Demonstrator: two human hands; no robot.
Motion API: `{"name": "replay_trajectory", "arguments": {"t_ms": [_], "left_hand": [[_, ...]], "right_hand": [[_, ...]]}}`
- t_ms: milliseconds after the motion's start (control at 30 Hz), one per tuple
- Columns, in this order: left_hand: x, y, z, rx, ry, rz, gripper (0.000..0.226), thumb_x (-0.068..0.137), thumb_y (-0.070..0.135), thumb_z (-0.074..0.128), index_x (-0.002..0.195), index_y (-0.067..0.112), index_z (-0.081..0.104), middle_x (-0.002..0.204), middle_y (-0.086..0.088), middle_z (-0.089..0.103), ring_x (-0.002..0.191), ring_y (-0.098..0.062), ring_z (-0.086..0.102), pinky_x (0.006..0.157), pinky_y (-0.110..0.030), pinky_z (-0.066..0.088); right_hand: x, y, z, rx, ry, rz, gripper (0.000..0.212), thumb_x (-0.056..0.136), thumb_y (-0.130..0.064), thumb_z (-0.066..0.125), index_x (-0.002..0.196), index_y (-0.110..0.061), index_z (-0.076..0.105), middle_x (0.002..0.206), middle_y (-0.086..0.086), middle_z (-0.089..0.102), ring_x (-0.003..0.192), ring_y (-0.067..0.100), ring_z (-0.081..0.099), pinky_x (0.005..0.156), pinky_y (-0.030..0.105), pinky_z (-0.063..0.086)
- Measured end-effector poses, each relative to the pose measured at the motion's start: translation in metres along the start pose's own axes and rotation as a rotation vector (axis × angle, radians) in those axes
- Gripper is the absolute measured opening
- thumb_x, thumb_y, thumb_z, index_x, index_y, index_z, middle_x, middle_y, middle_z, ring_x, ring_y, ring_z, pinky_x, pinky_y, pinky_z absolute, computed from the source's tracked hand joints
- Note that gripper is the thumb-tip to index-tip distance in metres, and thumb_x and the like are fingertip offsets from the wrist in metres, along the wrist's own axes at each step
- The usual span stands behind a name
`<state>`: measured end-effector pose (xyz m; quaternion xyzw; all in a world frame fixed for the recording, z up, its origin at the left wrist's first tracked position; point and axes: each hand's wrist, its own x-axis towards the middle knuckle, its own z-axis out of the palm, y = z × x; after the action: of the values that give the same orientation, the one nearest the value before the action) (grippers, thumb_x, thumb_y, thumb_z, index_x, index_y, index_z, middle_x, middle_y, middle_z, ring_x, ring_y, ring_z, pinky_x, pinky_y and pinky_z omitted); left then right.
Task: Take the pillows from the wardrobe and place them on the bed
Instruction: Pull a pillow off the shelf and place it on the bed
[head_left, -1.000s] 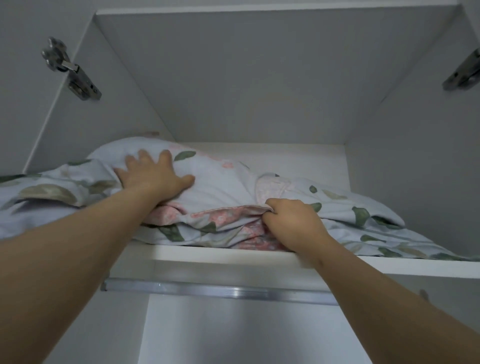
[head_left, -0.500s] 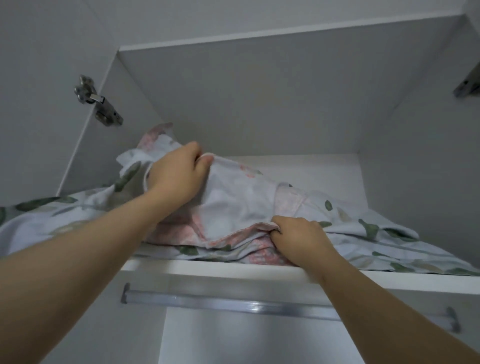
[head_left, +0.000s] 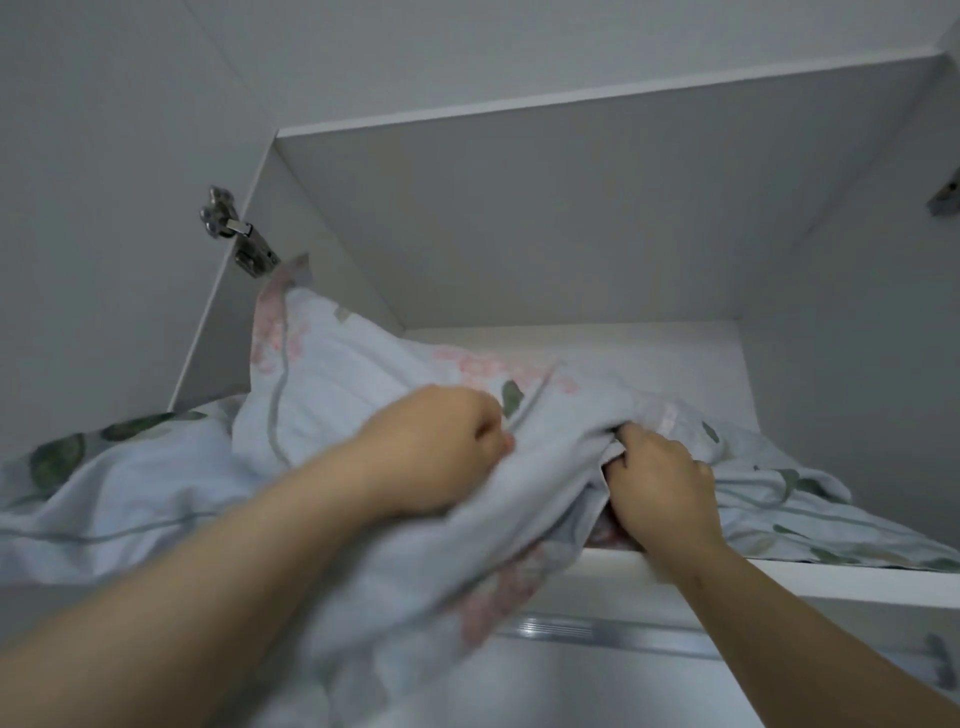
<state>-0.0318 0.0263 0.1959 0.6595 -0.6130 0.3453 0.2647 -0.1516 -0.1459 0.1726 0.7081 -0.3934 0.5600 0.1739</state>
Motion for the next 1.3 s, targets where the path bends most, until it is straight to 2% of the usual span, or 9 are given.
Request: {"name": "replay_trajectory", "arguments": {"t_ms": [233,367,500,667,833,1033,1133,1233,1300], "left_hand": [[-0.038,0.029,0.02,-0.092,0.078,0.064,0.039,0.088,0.041,0.045,0.058,0.017,0.037,0.06,0.001,0.043,0.073,-0.025,0.046,0.058,-0.031,0.033],[-0.002,0.009,0.008,0.082,0.672,0.056,0.035,0.078,0.052,0.037,0.087,0.025,0.057,0.094,-0.001,0.063,0.095,-0.029,0.055,0.069,-0.032,0.036],[0.032,-0.015,0.009,0.064,0.16,-0.204,0.075,0.074,0.075,0.039,0.136,0.035,0.03,0.148,-0.001,0.032,0.136,-0.028,0.028,0.108,-0.057,0.016],[0.021,-0.017,0.05,0.205,0.35,-0.16,0.03,0.093,0.041,0.036,0.095,0.019,0.056,0.104,-0.005,0.067,0.098,-0.026,0.058,0.11,-0.048,0.016],[0.002,-0.022,0.057,-0.028,0.63,-0.043,0.03,0.093,0.031,0.044,0.066,0.021,0.04,0.067,-0.007,0.065,0.069,-0.031,0.06,0.101,-0.039,0.031],[-0.046,-0.027,0.078,0.014,0.699,-0.003,0.036,0.09,0.035,0.038,0.069,0.019,0.061,0.062,0.003,0.065,0.064,-0.021,0.062,0.089,-0.029,0.032],[-0.064,-0.02,0.078,0.038,0.753,0.071,0.033,0.089,0.031,0.044,0.063,0.018,0.06,0.058,0.005,0.062,0.059,-0.02,0.06,0.078,-0.031,0.033],[-0.066,-0.01,0.06,0.034,0.796,0.055,0.038,0.085,0.041,0.044,0.057,0.02,0.055,0.059,0.005,0.061,0.065,-0.022,0.06,0.072,-0.033,0.028],[-0.055,-0.002,0.038,0.051,0.801,-0.031,0.038,0.078,0.056,0.041,0.082,0.024,0.063,0.097,0.001,0.068,0.099,-0.025,0.058,0.083,-0.036,0.026]], "right_hand": [[-0.006,0.001,-0.004,0.064,0.165,-0.063,0.024,0.081,-0.019,0.032,0.076,-0.011,0.054,0.087,0.019,0.064,0.087,0.038,0.056,0.08,0.041,0.037],[-0.003,0.004,0.0,0.071,0.068,-0.038,0.046,0.074,-0.028,0.017,0.081,-0.009,0.058,0.089,0.017,0.066,0.084,0.035,0.055,0.082,0.041,0.038],[-0.006,0.003,-0.004,0.144,0.011,-0.018,0.024,0.071,-0.028,0.017,0.054,-0.021,0.032,0.084,0.017,0.064,0.078,0.03,0.049,0.08,0.04,0.037],[-0.015,0.0,-0.007,0.134,-0.031,-0.063,0.02,0.072,-0.029,0.016,0.055,-0.025,0.025,0.081,0.016,0.06,0.077,0.031,0.047,0.08,0.041,0.037],[-0.025,0.007,-0.01,0.251,-0.043,-0.101,0.018,0.069,-0.029,0.029,0.055,-0.02,0.032,0.057,0.001,0.042,0.067,0.031,0.047,0.061,0.036,0.035],[-0.045,0.015,-0.038,0.954,-0.345,-0.008,0.016,0.066,-0.016,0.051,0.081,-0.02,0.052,0.066,-0.004,0.056,0.063,0.01,0.051,0.06,0.024,0.045],[-0.046,0.013,-0.044,1.069,-0.089,0.187,0.014,0.084,-0.029,0.057,0.082,-0.023,0.044,0.071,0.001,0.05,0.065,0.017,0.049,0.063,0.032,0.041],[-0.029,0.006,-0.051,1.112,0.092,0.49,0.05,0.085,-0.055,0.052,0.123,-0.025,0.038,0.12,0.009,0.052,0.102,0.027,0.054,0.087,0.041,0.046],[-0.017,0.001,-0.058,1.097,0.074,0.578,0.076,0.08,-0.063,0.051,0.142,-0.032,0.021,0.149,0.006,0.031,0.128,0.032,0.039,0.105,0.047,0.035]]}}
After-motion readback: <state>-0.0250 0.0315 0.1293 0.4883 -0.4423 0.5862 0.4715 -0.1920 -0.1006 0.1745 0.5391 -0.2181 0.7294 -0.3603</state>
